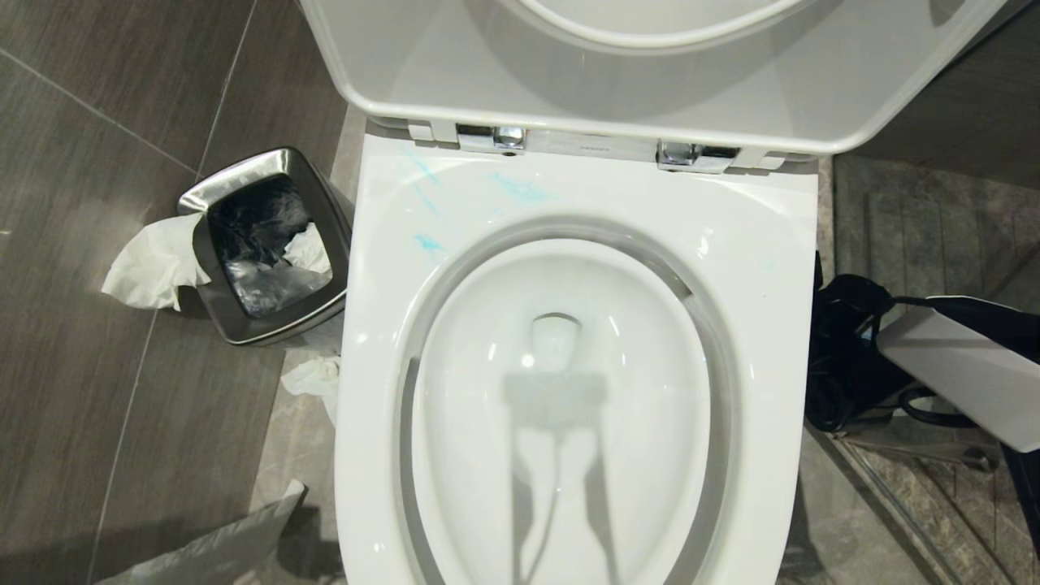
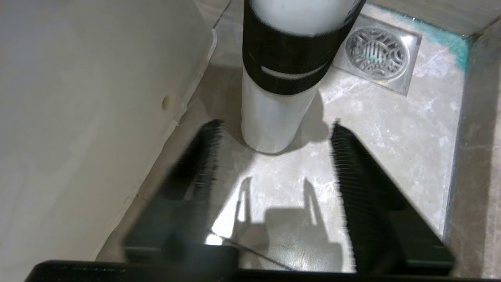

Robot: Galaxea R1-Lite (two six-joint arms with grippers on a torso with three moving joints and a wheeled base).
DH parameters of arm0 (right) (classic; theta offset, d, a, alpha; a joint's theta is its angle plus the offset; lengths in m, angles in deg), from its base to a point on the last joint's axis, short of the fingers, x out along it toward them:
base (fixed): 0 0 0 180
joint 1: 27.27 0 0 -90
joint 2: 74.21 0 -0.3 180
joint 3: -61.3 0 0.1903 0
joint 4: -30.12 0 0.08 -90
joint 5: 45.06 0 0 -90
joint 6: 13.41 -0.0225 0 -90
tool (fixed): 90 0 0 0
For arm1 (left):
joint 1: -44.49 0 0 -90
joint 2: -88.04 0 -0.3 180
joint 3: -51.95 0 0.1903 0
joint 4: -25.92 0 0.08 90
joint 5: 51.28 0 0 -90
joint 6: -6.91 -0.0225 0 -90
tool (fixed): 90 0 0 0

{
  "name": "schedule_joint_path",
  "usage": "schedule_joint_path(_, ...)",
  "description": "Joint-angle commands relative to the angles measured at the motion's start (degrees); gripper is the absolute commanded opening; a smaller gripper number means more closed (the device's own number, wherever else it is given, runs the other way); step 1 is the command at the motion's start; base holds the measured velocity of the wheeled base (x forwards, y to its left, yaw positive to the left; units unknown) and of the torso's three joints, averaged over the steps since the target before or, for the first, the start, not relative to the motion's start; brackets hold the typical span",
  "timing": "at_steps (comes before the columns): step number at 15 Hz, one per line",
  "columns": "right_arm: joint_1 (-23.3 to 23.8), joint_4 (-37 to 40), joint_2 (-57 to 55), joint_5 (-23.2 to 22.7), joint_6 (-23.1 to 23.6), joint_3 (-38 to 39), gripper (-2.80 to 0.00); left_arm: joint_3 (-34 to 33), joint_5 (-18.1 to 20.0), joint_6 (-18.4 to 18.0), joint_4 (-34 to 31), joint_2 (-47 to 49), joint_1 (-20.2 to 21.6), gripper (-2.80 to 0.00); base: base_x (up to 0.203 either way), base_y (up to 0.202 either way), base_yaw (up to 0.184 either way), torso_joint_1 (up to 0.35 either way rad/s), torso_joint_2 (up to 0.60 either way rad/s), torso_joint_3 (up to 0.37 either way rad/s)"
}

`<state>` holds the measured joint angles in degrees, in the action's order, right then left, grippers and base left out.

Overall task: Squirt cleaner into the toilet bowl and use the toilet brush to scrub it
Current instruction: Pour in the cleaning agent

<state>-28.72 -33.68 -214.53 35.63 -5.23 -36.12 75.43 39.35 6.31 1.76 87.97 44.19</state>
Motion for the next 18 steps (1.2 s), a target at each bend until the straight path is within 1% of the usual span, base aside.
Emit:
schedule_joint_path(1,-0.03,-0.49,-1.84,-0.09,0.18,-3.4,0.0,-0.02,-0.01,-0.02,0.0,0.07,-0.04,-2.8,0.0,0.0,0.0,0.0,0.0,0.0)
schedule_joint_path(4,0.29,-0.49,-5.28,-0.02,0.93,-12.0,0.0,0.06,-0.01,-0.02,0.0,0.07,-0.05,-2.8,0.0,0.0,0.0,0.0,0.0,0.0)
schedule_joint_path(7,0.38,-0.49,-6.71,-0.15,1.93,-13.64,0.0,-0.02,-0.01,-0.02,0.0,0.07,-0.05,-2.8,0.0,0.0,0.0,0.0,0.0,0.0)
schedule_joint_path(12,0.31,-0.49,-10.46,-0.32,2.67,-24.57,0.0,0.07,-0.01,0.03,0.0,0.07,0.0,-2.8,0.0,0.0,0.0,0.0,0.0,0.0)
schedule_joint_path(18,0.22,-0.49,-15.08,-0.51,2.63,-34.89,0.0,0.04,-0.01,-0.02,0.0,0.07,-0.02,-2.8,0.0,0.0,0.0,0.0,0.0,0.0)
